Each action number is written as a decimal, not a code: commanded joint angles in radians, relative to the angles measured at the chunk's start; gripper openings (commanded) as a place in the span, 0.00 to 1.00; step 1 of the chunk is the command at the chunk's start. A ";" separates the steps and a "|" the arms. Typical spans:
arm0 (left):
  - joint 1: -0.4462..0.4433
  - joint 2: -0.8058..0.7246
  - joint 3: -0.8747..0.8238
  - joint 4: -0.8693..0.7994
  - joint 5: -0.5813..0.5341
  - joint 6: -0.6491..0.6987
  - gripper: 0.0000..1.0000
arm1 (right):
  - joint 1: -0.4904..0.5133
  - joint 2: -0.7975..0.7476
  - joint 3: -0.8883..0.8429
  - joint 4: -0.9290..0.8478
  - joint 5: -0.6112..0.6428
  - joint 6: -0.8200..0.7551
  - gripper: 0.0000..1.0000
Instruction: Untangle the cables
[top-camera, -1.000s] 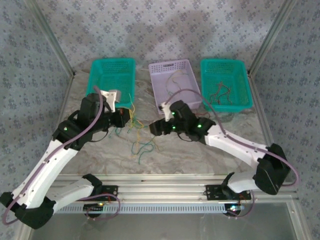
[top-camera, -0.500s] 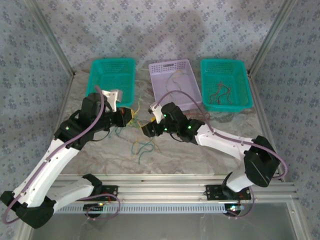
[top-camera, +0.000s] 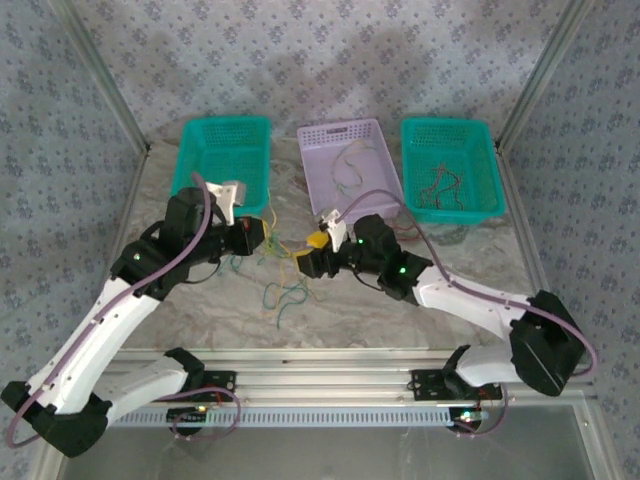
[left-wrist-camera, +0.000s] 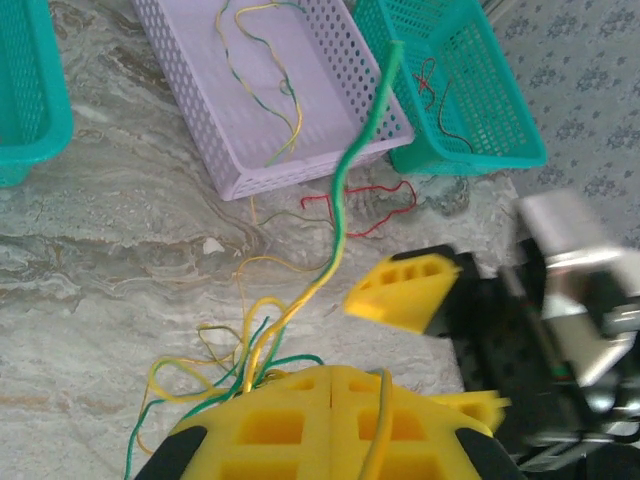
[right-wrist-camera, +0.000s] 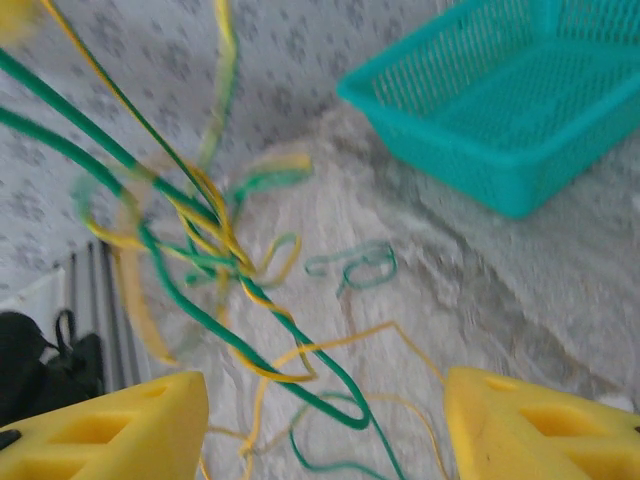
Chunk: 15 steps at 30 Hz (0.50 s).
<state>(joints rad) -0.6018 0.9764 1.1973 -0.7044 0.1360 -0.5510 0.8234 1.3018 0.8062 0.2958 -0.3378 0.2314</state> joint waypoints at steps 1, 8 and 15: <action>0.006 -0.013 -0.006 0.020 0.017 -0.001 0.00 | -0.001 -0.053 0.009 0.041 -0.055 0.035 0.65; 0.006 -0.009 -0.014 0.046 0.027 -0.009 0.00 | 0.024 -0.063 0.053 0.060 -0.081 0.074 0.64; 0.006 -0.010 -0.023 0.058 0.039 -0.022 0.00 | 0.045 0.034 0.112 0.076 -0.078 0.095 0.60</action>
<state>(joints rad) -0.6018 0.9764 1.1816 -0.6827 0.1501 -0.5598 0.8665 1.3048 0.8753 0.3447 -0.3943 0.2981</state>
